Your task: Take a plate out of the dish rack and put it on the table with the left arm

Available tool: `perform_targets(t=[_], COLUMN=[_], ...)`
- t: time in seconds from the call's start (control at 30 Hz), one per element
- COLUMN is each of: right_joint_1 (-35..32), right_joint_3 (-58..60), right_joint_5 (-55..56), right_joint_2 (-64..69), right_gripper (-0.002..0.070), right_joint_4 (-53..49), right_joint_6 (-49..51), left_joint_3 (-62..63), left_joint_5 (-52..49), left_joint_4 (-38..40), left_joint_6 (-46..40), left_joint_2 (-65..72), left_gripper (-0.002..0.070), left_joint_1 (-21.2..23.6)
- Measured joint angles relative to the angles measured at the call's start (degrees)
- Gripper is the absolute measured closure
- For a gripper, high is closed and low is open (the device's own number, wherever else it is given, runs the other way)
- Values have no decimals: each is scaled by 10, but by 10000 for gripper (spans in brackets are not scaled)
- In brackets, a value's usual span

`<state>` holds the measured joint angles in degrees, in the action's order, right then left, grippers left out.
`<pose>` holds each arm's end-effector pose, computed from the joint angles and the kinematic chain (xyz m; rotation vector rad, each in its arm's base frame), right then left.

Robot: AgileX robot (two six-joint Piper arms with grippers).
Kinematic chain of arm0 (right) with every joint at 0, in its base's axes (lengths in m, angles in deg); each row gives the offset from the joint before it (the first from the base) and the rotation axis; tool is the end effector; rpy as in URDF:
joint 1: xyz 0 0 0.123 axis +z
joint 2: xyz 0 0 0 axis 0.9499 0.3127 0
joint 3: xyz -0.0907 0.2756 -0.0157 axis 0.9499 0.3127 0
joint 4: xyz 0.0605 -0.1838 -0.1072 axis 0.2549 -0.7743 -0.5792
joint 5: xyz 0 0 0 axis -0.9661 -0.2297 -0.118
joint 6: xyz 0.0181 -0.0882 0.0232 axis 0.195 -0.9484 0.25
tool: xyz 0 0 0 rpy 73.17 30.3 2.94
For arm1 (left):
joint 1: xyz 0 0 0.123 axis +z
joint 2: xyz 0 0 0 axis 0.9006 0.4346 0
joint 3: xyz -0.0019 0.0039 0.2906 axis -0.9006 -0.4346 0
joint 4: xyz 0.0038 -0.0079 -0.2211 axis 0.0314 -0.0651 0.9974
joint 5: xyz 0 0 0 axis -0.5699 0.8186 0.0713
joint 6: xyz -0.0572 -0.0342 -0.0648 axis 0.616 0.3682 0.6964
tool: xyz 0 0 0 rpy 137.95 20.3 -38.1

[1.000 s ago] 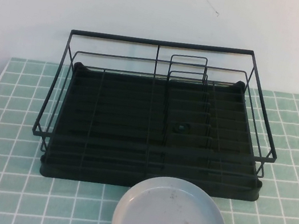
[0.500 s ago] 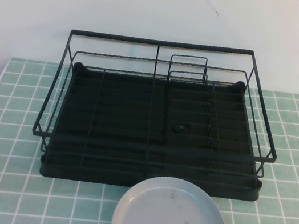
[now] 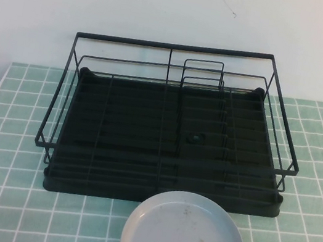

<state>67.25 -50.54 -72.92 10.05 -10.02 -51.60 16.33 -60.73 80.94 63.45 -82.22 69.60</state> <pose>0.0168 -0.0024 0.1742 0.0564 1.8771 -0.0839 0.0203 0.0019 0.1834 -0.0307 1.7455 0.1112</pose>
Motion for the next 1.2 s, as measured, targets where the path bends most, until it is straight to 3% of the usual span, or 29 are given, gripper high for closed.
perform_targets(t=[0.2, 1.2], right_joint_1=[0, 0], right_joint_3=[0, 0], right_joint_5=[0, 0], right_joint_2=[0, 0], right_gripper=[678, 678], right_joint_4=[0, 0], right_joint_6=[0, 0], left_joint_3=[2, 4], left_joint_5=[-38, -45], left_joint_4=[28, 38], left_joint_6=[0, 3], left_joint_2=[0, 0], left_gripper=[676, 678], left_joint_1=[0, 1])
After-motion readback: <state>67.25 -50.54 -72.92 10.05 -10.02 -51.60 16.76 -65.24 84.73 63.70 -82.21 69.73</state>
